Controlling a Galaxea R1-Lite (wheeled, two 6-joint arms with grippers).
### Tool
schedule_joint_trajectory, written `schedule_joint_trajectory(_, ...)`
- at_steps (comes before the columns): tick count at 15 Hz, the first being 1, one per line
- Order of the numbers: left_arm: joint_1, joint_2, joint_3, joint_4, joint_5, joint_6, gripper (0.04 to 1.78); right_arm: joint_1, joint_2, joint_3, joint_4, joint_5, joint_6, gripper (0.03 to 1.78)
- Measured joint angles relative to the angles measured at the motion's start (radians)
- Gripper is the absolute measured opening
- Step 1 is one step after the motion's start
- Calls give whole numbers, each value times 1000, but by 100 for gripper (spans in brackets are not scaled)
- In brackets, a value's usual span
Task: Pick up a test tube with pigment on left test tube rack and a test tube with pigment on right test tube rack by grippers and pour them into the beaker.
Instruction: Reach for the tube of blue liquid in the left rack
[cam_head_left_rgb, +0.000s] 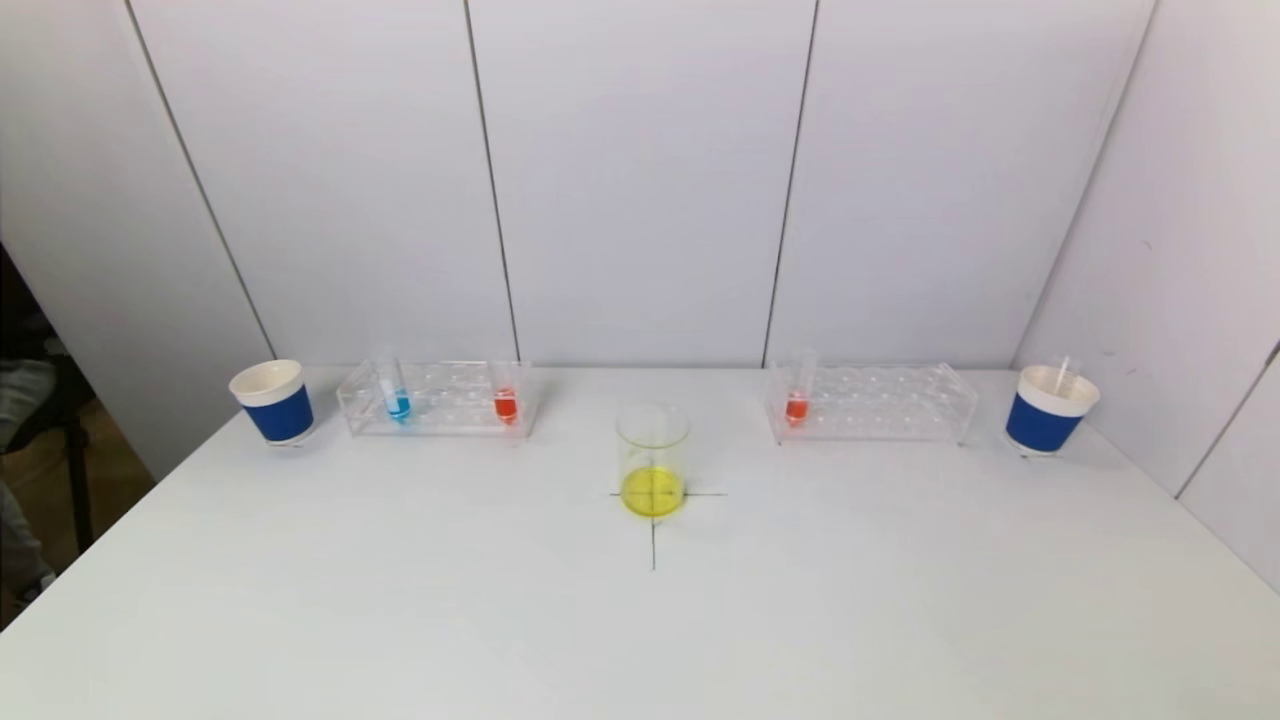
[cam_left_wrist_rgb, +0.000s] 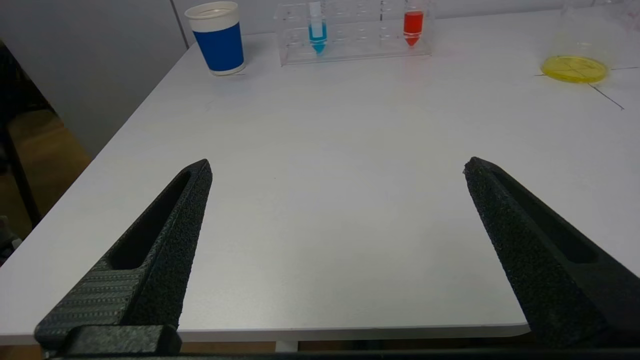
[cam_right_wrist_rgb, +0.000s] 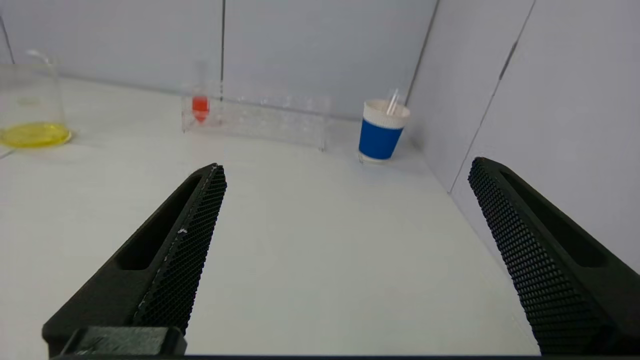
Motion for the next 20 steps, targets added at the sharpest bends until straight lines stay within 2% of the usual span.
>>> schedule_joint_trajectory(2,0,0,0,0,0,0,176,0,0,0,58,40,6,176)
schedule_joint_trajectory(4,0,0,0,0,0,0,176,0,0,-1,133,60,10,176)
schedule_joint_trajectory(6,0,0,0,0,0,-1,176,1,0,-2,126,56,79,176)
schedule_joint_trajectory(8,0,0,0,0,0,-1,176,1,0,0,122,31,156,176)
schedule_joint_trajectory(15,0,0,2,0,-1,19,176,1,0,0,122,28,161,176)
schedule_joint_trajectory(20,0,0,-19,19,-41,39,176,1,0,0,122,28,161,176)
